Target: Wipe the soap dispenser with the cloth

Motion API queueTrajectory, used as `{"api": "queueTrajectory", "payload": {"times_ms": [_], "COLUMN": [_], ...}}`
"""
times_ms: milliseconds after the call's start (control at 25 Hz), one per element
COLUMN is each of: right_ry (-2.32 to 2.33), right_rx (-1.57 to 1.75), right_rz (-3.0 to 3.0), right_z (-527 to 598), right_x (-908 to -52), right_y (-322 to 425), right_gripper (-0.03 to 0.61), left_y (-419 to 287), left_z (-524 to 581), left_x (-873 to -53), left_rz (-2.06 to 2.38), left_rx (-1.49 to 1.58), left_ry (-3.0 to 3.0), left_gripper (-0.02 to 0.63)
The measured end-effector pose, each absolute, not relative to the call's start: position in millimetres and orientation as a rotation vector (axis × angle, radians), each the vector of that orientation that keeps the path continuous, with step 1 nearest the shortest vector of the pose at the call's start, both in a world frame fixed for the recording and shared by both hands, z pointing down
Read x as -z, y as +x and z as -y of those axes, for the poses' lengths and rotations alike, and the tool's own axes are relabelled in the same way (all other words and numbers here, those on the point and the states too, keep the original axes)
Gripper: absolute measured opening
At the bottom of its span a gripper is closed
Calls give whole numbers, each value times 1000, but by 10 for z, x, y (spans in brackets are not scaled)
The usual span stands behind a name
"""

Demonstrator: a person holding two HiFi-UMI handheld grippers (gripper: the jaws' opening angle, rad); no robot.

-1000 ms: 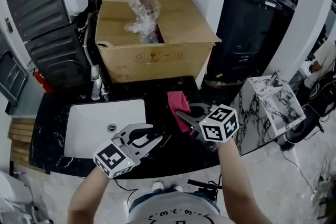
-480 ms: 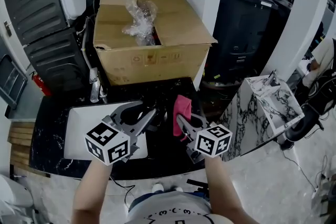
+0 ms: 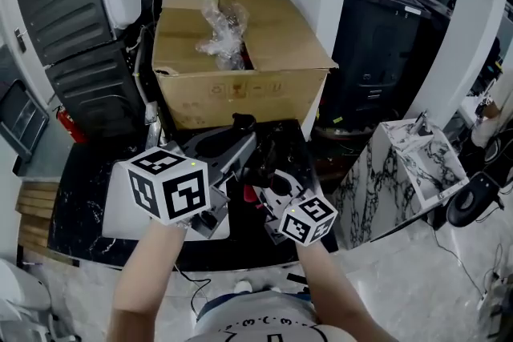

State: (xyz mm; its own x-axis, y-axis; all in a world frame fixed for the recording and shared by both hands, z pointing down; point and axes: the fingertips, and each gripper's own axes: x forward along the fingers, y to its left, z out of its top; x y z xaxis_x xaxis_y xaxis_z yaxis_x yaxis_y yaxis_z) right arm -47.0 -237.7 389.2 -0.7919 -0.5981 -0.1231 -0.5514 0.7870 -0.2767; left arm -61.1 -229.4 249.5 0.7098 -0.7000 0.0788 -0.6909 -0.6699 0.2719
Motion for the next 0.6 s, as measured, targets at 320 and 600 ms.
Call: {"api": "queueTrajectory", "payload": {"times_ms": [320,600], "right_ry": [-852,-733], "right_rx": [297,298], "right_rz": [-2805,-2837], "right_z": [2255,1977], "right_x": [-3759,-3719], "right_y": [-607,-732], "right_gripper": [51,52], "left_y": [-626,-711], "left_z": [2380,2450], "left_x": [-2488,-2535], "left_rz": [1145,1204], "left_rx": [55,42], "left_ry": [2595,2587], "left_gripper": [94,94]}}
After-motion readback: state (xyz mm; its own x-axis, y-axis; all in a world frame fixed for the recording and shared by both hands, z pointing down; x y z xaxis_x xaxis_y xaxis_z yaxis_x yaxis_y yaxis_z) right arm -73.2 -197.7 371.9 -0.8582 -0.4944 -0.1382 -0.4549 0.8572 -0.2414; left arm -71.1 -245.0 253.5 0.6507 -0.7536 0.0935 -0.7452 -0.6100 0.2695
